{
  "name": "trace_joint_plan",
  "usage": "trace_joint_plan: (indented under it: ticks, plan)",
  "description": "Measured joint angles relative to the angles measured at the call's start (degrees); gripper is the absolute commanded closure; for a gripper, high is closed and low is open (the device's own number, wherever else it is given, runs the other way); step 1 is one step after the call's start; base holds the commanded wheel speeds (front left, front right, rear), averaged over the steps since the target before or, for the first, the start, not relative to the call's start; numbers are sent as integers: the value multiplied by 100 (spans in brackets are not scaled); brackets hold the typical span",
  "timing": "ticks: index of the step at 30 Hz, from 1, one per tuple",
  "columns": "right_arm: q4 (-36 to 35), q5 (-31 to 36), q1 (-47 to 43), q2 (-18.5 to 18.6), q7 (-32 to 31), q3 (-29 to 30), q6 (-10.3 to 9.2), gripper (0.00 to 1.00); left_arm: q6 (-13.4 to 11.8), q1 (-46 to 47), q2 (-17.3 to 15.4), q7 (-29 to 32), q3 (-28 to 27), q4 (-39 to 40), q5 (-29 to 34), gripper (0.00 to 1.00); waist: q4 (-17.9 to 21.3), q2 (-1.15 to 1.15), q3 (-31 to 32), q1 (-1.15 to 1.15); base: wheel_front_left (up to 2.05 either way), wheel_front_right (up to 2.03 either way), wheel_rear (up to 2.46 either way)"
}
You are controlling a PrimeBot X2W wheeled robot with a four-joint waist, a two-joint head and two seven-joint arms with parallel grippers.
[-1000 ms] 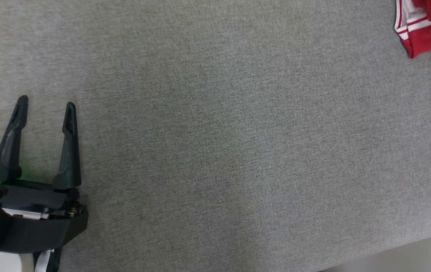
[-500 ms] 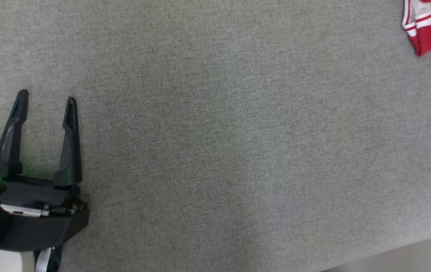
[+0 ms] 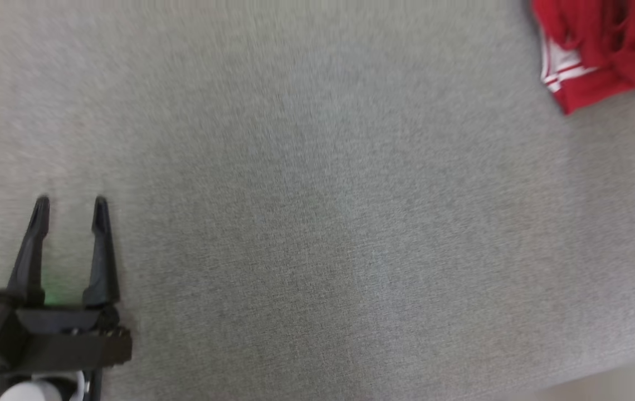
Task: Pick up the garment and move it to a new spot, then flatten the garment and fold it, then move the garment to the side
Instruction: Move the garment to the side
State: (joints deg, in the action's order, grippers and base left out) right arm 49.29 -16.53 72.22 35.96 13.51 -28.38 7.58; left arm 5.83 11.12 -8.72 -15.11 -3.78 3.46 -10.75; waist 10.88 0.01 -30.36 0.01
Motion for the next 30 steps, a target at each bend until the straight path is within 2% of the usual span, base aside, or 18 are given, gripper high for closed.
trace_joint_plan:
  ticks: [6, 8, 15, 24, 30]
  plan:
    - [-686, -33, -957, -547, 125, 399, -1, 0, -36, -434, 124, 0, -291, -136, -42, 0, -49, -1, 624, -1, 0, 0, 0]
    - [-1111, 26, -1624, -871, 142, 684, -1, 0, -62, -666, 183, 0, -424, -196, -46, 0, -69, 0, 945, -1, 0, 0, 0]
    - [-2218, 293, -3366, -1510, 149, 1373, -1, 0, -76, -1007, 326, 0, -534, -318, -58, 0, -152, -1, 1634, -2, 0, 0, 0]
    - [-3176, 433, -5165, -2084, 162, 1736, -1, 0, -51, -1195, 423, -1, -565, -514, -43, 0, -360, -1, 2253, -2, 0, 0, 0]
    - [-3599, 516, -6006, -2446, 162, 1983, -1, 0, -34, -1324, 470, 0, -589, -641, -31, 0, -479, -1, 2523, -2, 0, 0, 0]
